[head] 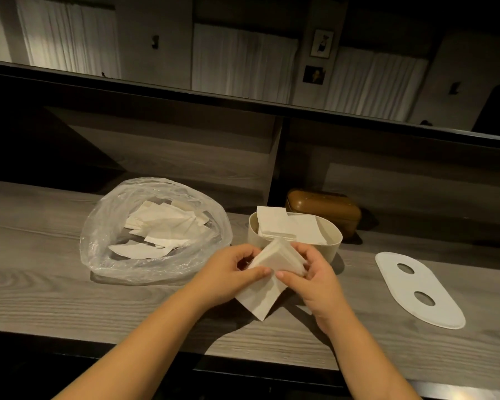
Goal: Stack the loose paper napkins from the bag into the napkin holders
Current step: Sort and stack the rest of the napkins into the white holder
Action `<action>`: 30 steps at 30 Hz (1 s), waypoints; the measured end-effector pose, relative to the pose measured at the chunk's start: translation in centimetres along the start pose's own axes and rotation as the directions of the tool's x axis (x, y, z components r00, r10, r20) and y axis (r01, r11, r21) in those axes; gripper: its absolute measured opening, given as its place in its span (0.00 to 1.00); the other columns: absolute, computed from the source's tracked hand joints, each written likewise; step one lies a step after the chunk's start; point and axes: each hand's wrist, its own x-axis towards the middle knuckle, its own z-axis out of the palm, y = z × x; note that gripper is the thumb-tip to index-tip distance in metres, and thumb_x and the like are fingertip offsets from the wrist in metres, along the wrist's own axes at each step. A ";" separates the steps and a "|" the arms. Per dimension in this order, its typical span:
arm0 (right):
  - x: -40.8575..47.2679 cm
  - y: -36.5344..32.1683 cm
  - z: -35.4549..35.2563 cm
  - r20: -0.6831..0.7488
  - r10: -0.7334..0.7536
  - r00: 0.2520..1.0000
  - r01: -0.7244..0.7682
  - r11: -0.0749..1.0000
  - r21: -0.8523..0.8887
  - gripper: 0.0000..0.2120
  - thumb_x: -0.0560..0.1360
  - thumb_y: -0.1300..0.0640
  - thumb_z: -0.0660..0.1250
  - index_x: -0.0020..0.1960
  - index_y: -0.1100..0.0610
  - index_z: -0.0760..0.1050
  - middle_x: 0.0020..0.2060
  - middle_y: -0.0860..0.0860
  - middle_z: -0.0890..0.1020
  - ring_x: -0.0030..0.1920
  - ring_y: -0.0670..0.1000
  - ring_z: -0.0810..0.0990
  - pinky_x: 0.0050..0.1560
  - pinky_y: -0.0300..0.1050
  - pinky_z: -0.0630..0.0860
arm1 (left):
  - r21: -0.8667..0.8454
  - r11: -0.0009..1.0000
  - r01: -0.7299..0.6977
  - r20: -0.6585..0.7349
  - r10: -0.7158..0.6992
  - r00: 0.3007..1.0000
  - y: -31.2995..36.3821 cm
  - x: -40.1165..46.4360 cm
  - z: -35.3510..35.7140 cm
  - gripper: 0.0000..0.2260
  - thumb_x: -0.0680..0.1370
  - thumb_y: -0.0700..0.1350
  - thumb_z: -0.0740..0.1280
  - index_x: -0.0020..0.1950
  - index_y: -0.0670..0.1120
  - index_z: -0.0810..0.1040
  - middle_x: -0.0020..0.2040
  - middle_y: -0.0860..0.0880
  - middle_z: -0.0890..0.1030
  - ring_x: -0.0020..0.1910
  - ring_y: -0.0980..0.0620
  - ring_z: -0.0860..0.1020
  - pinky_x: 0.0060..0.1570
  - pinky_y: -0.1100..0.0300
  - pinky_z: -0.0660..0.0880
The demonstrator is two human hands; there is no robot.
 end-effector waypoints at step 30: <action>0.5 1.5 0.3 -0.012 0.030 0.999 -0.032 0.981 -0.194 0.26 0.71 0.65 0.75 0.58 0.44 0.67 0.57 0.46 0.76 0.56 0.48 0.77 0.50 0.43 0.81 | -0.106 0.994 0.020 -0.130 -0.033 0.991 -1.7 -0.9 1.0 0.29 0.77 0.39 0.68 0.69 0.61 0.60 0.55 0.48 0.75 0.52 0.51 0.78 0.51 0.63 0.79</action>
